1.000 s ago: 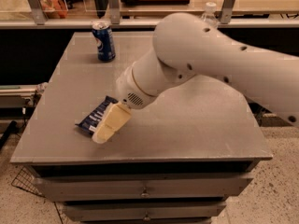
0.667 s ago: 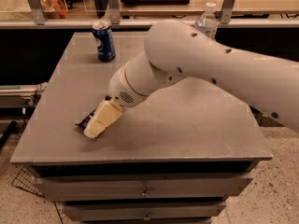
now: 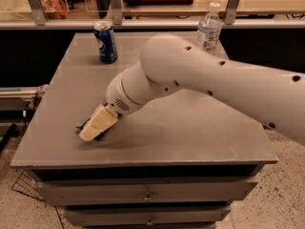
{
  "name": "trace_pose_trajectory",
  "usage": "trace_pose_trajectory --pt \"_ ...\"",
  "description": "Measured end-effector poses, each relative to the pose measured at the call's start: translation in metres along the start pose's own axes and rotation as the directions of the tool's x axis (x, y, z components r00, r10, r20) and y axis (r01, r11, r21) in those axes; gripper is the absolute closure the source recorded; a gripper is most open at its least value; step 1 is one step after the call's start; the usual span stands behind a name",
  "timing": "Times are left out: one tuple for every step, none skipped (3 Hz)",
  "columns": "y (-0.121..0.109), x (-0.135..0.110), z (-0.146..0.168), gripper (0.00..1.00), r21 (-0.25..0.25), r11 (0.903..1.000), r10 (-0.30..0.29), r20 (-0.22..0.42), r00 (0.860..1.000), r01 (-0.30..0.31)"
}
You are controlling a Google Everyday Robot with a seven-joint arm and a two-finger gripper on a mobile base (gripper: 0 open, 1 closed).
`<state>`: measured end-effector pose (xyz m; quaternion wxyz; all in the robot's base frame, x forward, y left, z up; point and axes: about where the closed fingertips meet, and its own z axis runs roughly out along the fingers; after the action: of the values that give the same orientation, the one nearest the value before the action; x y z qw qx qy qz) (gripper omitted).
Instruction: Move rxbar blueberry near blue plastic bottle
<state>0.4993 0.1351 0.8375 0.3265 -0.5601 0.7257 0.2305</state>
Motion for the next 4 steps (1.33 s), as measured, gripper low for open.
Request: trace_pose_trajectory --pt "-0.001 0.003 0.004 0.33 0.022 0.9997 0.01 0.009 1.0 -0.01" --pt "-0.002 0.004 0.004 0.56 0.04 0.999 0.02 0.013 1.0 -0.02" --pt "-0.005 0.011 -0.003 0.87 0.061 0.9975 0.036 0.012 0.999 -0.037" --pt "-0.005 0.008 -0.008 1.0 0.064 0.9972 0.037 0.011 0.999 -0.038"
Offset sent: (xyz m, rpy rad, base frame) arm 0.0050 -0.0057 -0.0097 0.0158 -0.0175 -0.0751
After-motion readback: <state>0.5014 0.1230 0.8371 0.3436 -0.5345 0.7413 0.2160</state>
